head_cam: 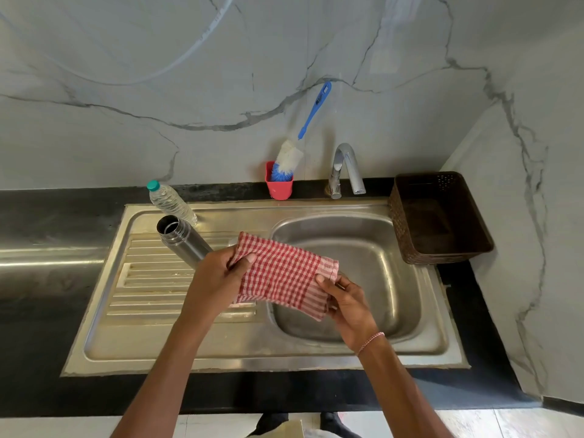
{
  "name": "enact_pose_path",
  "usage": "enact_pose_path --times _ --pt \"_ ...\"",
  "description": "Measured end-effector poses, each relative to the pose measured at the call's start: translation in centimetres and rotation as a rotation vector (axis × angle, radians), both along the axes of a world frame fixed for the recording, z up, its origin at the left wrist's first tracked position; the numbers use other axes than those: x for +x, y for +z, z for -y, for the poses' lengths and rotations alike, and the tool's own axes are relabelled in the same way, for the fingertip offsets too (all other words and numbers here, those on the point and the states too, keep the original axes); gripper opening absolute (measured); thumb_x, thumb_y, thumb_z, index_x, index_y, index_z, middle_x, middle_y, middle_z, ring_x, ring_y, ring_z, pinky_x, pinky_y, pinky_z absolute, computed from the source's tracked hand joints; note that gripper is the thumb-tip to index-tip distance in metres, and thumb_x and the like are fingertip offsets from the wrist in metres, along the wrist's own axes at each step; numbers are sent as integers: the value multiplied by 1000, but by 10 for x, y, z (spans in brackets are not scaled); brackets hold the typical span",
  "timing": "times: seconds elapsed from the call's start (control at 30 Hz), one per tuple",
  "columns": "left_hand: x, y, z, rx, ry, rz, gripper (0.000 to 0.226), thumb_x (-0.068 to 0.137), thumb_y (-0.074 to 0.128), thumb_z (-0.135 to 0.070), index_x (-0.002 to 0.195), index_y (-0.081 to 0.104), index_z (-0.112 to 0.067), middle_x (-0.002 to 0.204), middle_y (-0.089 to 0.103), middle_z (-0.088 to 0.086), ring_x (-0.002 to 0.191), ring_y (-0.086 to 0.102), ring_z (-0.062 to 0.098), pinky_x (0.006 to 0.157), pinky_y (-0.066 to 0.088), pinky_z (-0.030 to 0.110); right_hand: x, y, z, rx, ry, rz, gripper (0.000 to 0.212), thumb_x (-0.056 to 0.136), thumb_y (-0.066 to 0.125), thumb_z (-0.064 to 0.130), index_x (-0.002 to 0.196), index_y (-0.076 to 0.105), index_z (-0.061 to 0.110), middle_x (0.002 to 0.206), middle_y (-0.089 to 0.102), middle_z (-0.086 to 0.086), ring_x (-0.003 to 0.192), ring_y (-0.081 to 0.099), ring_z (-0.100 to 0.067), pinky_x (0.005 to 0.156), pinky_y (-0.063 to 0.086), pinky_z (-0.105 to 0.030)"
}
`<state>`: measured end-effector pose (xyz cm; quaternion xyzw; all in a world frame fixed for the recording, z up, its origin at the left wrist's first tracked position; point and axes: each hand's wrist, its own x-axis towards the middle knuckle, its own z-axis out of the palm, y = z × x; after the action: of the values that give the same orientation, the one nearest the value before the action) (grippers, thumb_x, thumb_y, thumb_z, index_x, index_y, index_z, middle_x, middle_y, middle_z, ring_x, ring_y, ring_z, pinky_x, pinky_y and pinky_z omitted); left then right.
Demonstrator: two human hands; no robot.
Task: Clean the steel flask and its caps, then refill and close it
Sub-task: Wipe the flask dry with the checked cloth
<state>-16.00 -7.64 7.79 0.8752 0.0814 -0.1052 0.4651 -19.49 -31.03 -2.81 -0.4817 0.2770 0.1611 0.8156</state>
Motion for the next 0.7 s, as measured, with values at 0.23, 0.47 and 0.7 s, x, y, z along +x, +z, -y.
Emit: enact_pose_path --times 0.23,0.47,0.7 --pt "-6 -9 10 -348 184 -172 12 103 61 -29 102 69 -37 98 77 -10 92 71 8 71 48 23 -2 32 -1 -354 11 107 28 92 75 30 115 65 17 106 77 -2 96 76 -20 86 62 -49" --pt "-15 -13 33 -527 169 -234 22 106 54 -24 122 69 -28 105 79 -10 92 75 3 78 51 23 -1 69 -31 -922 33 413 25 92 74 21 112 60 18 96 71 9 72 71 2 55 57 -17" --pt "-30 -16 61 -792 234 -282 37 108 42 -40 119 72 -19 111 79 4 110 73 20 83 57 31 -3 78 -69 -1182 179 641 29 94 69 28 121 61 24 115 63 8 88 65 -3 76 52 -7"
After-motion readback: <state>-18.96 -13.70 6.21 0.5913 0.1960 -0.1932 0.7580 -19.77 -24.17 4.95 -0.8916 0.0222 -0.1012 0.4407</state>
